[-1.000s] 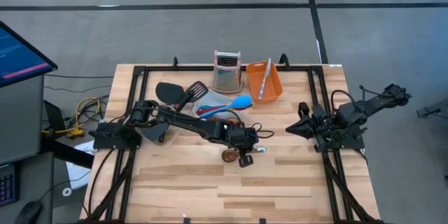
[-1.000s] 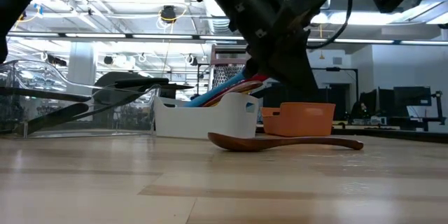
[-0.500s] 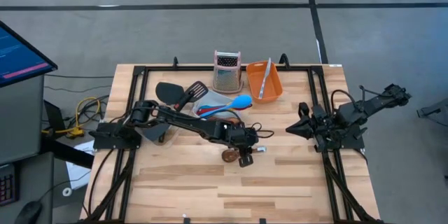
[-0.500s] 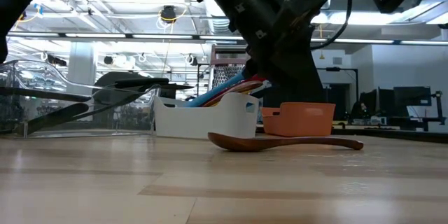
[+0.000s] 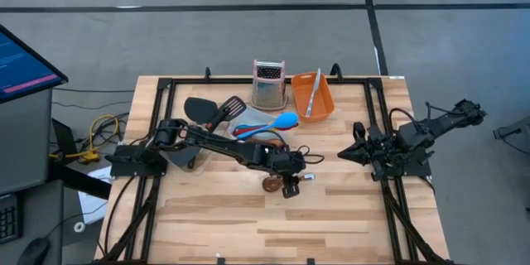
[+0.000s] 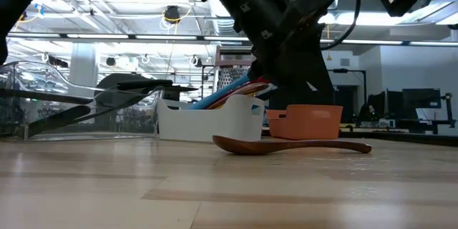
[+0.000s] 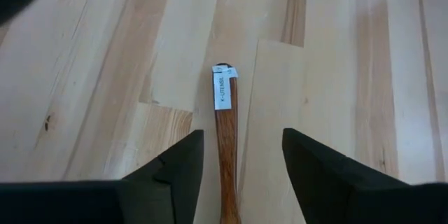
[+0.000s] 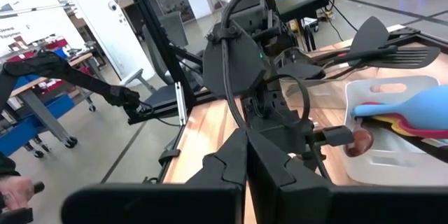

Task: Pick & Place Kitchen Items
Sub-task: Put the wooden spoon into the white bin

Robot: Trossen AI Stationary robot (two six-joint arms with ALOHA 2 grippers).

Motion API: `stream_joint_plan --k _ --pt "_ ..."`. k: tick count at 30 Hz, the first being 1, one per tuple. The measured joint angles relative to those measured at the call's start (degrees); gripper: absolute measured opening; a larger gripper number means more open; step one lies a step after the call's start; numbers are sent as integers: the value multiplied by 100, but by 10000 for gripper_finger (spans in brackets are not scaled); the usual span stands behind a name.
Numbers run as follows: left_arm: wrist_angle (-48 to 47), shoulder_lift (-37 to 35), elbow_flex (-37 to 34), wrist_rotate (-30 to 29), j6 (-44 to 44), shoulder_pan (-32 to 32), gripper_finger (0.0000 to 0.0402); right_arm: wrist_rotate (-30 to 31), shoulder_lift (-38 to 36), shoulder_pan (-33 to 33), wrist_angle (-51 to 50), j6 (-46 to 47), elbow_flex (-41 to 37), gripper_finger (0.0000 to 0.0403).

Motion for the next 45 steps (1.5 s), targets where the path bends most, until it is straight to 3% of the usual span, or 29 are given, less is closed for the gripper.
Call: stream_joint_plan --k 7,26,33,40,45 --pt "72 143 -80 -34 -84 -15 177 8 -3 0 2 1 0 0" --pt "449 122 -1159 -307 -706 -289 166 13 0 0 -20 0 0 0" --pt "719 136 -1318 -1133 -753 -440 110 15 0 0 -20 0 0 0" --pt "800 136 -1328 -1151 -746 -519 23 15 0 0 -20 0 0 0" --pt "964 152 -1330 -1141 -749 -598 22 17 0 0 -20 0 0 0"
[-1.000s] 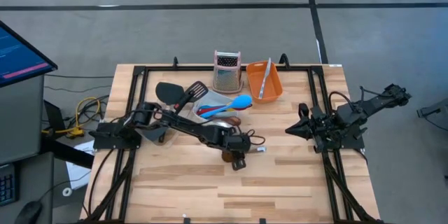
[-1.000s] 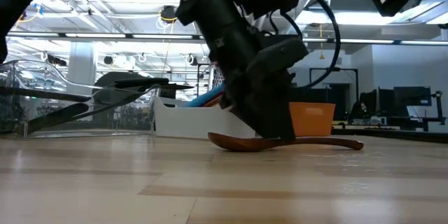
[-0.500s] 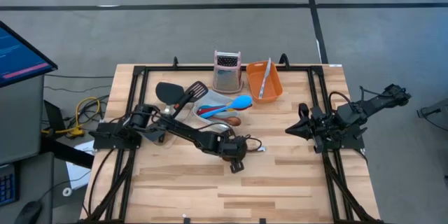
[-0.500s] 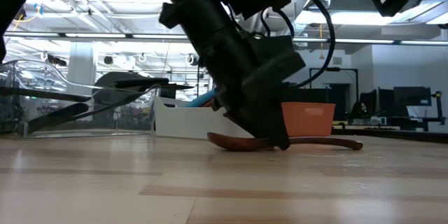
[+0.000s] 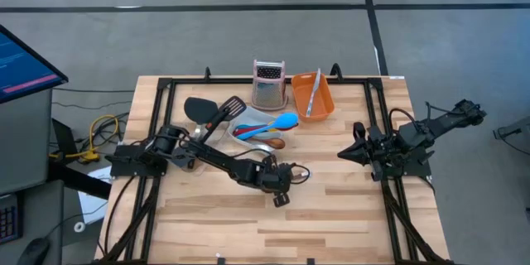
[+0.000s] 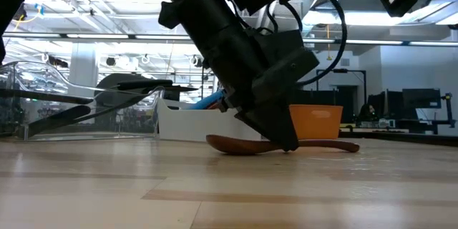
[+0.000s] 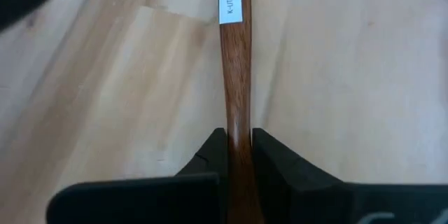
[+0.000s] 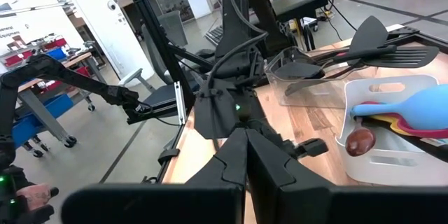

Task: Pick & Place Kitchen Items
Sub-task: Put the wooden spoon into the white bin

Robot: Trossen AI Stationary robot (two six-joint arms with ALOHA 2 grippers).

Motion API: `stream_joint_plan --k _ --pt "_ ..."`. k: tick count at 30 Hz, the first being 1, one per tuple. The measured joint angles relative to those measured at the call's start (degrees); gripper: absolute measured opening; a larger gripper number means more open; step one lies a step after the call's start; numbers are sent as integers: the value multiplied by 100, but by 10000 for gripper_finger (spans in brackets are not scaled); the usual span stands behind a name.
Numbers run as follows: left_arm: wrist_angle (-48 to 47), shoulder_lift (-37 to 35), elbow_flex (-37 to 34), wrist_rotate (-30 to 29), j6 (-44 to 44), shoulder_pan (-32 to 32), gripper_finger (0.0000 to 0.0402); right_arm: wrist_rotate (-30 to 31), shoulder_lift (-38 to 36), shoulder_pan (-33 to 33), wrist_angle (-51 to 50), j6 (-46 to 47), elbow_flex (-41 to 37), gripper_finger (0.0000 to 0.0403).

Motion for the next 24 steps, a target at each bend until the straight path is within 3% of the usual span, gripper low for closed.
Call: stream_joint_plan --k 15,24 --pt "228 -107 -28 -43 157 -108 9 0 -2 0 0 2 0 0" --pt "372 -616 -23 -279 451 9 8 0 0 5 -13 141 0 0"
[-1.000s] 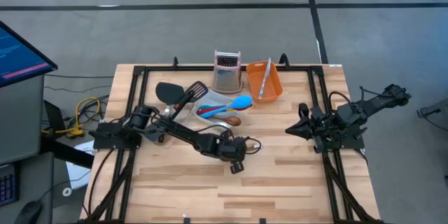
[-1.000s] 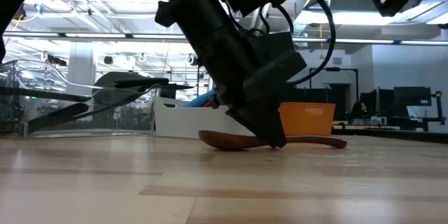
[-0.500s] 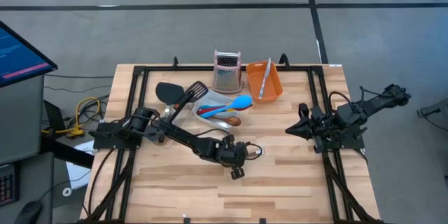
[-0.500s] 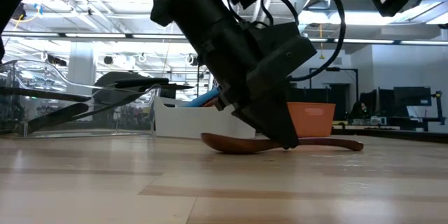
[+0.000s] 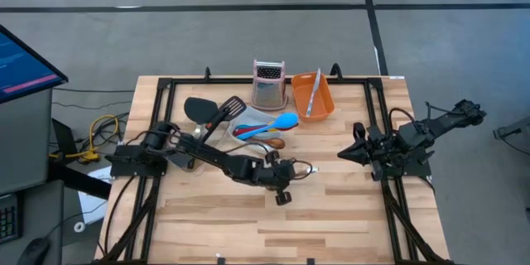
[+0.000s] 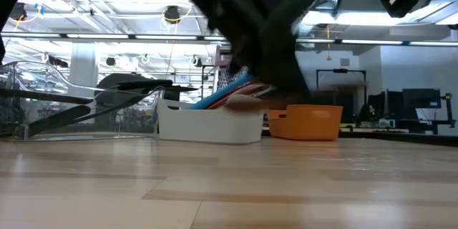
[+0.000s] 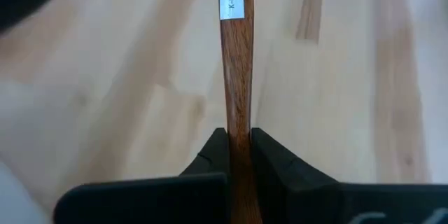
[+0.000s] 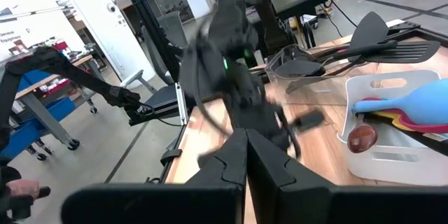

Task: Pick & Place Kitchen Items
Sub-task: Put the wooden spoon into the white bin

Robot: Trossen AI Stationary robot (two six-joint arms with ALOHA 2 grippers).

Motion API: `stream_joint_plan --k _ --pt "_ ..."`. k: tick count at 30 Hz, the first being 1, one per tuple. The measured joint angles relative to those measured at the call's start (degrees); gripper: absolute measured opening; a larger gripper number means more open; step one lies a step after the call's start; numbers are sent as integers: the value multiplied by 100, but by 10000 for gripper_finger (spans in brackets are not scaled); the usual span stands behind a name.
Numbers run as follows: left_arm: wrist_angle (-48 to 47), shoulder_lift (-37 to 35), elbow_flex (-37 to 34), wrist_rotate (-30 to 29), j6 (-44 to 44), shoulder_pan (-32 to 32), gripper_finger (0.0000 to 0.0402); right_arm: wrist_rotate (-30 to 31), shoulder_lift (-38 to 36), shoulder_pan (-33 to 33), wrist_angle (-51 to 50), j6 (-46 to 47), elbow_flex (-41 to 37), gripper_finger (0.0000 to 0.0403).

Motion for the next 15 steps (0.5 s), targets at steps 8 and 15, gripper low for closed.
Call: stream_joint_plan --k 8,15 --pt "30 -998 7 -663 851 11 8 0 -1 4 13 14 0 0" --pt "33 -1882 17 -1466 1981 15 7 0 0 4 71 14 0 0"
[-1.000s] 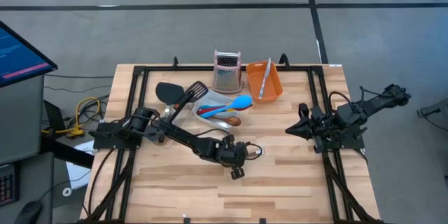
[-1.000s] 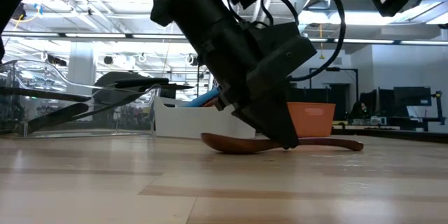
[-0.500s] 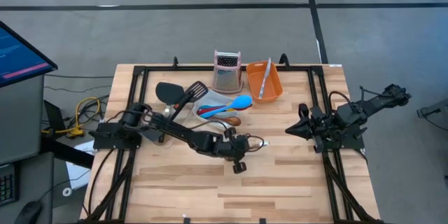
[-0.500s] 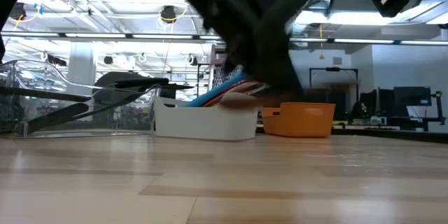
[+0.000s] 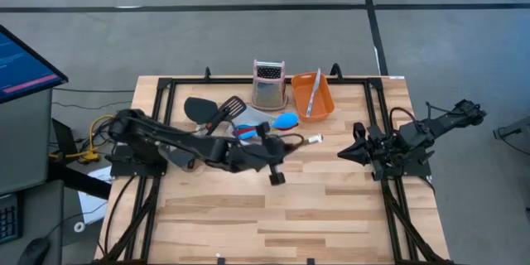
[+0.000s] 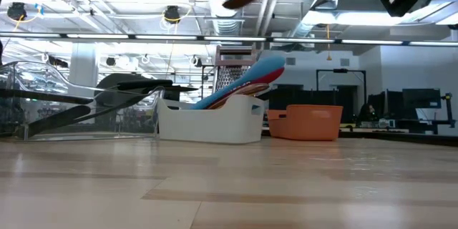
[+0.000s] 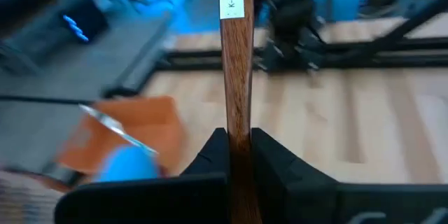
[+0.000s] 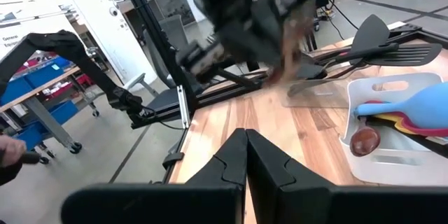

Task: Pick & Place Kitchen Items
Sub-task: Put the wooden spoon into the white bin

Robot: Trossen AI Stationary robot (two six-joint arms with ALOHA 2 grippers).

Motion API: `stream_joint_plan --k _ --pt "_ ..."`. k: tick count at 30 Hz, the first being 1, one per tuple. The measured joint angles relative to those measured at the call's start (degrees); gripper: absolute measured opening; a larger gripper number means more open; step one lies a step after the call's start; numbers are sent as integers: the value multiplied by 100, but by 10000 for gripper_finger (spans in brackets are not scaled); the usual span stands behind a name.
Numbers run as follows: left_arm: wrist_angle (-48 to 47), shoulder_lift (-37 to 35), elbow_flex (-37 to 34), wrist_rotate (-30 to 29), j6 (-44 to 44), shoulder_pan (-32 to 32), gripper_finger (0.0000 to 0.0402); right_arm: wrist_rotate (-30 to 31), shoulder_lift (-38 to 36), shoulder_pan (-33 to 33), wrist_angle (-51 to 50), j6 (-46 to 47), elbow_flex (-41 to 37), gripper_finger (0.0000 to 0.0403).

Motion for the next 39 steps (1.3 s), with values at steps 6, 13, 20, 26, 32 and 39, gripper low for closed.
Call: stream_joint_plan --k 6,13,20,26,32,39 --pt "-56 -371 -63 -311 582 155 7 0 -2 0 29 0 0 0" --pt "156 -556 -1014 -212 532 465 7 2 -1 0 25 149 0 0" --pt "1053 -959 -2005 458 685 793 7 18 -2 -4 10 149 2 0" --pt "1915 -1748 -3197 815 760 1359 7 87 0 -15 29 151 2 0" --pt "3116 -2186 -4221 1654 768 2028 7 710 -10 -15 25 149 2 0" --pt "3461 -2082 -4705 2268 879 2531 7 1075 -11 -15 156 196 2 0"
